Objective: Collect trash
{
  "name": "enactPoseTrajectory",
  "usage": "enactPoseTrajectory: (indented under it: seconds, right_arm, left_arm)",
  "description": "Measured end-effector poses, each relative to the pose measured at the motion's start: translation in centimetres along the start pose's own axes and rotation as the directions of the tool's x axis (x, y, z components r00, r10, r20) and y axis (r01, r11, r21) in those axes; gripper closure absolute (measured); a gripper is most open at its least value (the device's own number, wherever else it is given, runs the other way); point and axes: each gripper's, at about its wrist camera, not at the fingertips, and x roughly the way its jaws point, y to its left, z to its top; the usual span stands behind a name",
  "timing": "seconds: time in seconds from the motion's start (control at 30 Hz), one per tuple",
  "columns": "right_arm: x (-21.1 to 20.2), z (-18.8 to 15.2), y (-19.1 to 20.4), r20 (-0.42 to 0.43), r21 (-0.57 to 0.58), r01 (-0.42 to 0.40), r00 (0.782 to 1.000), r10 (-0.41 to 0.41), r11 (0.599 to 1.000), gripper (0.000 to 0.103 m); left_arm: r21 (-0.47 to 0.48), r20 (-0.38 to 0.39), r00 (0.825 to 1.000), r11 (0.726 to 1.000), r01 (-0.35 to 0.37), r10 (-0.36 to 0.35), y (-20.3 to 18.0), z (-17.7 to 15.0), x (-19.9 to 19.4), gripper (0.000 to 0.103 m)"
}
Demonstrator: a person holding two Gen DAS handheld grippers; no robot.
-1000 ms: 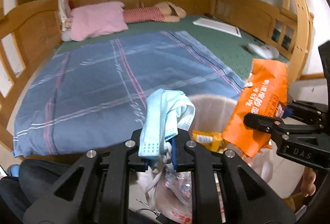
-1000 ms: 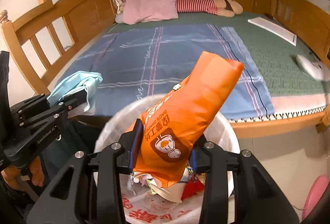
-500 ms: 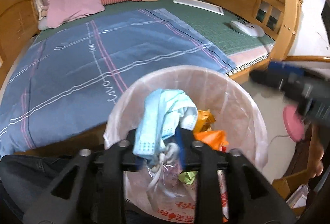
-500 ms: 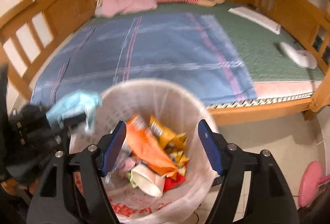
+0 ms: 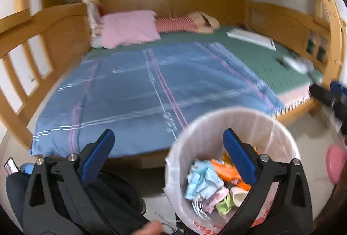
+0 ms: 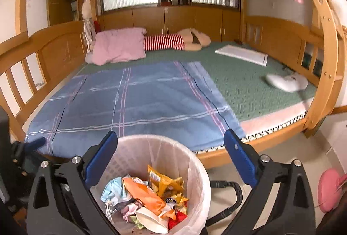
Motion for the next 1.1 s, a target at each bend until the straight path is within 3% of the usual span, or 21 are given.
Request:
enactPoseTrajectory:
  seconds: [0.17, 0.43, 1.1]
  right_arm:
    - [0.2, 0.1, 1.4, -0.008, -0.064, 0.011, 1.0, -0.011, 0.998, 0.004]
    - [1.0, -0.7, 2.8, -0.059, -0.083, -0.017, 0.998, 0.012, 0.996, 0.004]
    - [1.6, -1.1, 3.0, -0.058, -0.078, -0.021, 0.998, 0.017, 0.997, 0.004]
  left_arm:
    - [-0.071, 0.041, 0.997, 0.995, -0.065, 0.068, 1.6, 0.5, -2.2, 0.003]
    - [-0.081, 0.021, 0.998, 0.995, -0.051, 0.053, 1.7, 0.3, -2.9, 0.003]
    - [-0.095, 0.01, 0.999, 0.994, -0.05, 0.051, 1.7, 0.2, -2.6, 0.003]
